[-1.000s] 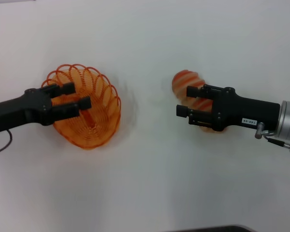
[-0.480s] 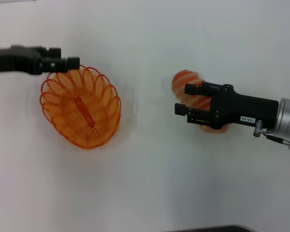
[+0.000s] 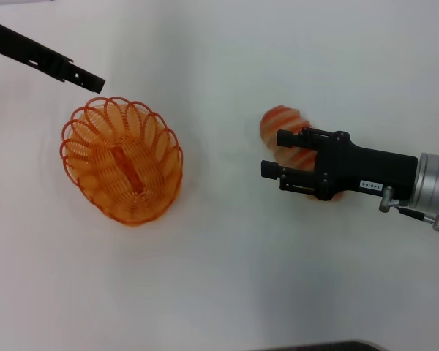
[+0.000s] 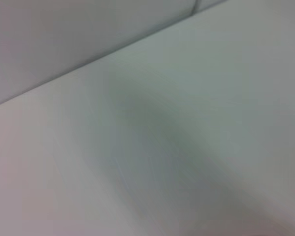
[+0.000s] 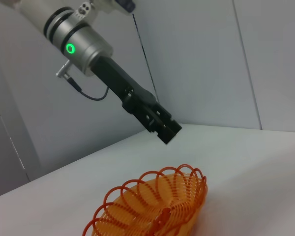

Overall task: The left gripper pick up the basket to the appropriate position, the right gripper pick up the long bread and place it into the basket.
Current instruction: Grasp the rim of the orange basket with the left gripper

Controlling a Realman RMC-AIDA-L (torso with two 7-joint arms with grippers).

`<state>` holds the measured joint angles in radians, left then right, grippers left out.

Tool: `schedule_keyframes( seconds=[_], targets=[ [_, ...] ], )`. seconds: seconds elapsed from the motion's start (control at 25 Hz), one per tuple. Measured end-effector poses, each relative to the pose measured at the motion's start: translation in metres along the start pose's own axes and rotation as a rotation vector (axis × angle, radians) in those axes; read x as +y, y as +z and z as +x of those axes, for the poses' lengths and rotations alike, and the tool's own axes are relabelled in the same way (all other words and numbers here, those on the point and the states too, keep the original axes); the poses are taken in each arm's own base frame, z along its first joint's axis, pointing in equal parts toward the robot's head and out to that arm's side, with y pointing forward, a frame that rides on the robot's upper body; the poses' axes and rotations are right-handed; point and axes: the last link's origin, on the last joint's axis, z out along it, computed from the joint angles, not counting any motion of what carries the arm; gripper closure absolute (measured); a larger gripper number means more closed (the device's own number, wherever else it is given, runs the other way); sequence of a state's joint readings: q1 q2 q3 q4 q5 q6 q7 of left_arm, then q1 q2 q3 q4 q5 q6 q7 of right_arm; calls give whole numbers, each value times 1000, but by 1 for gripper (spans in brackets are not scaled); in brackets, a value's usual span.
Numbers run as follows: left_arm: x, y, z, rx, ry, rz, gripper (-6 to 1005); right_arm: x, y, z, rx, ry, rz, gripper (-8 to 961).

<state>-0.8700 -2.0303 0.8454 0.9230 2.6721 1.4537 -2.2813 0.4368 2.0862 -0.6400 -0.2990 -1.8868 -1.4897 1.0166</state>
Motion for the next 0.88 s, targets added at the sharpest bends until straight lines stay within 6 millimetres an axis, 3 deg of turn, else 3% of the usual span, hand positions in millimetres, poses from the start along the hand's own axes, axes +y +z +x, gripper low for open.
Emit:
schedule_keyframes(
  seconds=[0.24,0.6,0.88],
  targets=[
    [12,18,7,-138,100,89,141,-1,2,-2,0,-3,-3,255],
    [21,46,-3,-205,114,85,143,-2,8,-2,12,-3,-2,261],
    [23,56,-5,-215,114,94,249,-3,9,-3,14,-5,1,265]
  ],
)
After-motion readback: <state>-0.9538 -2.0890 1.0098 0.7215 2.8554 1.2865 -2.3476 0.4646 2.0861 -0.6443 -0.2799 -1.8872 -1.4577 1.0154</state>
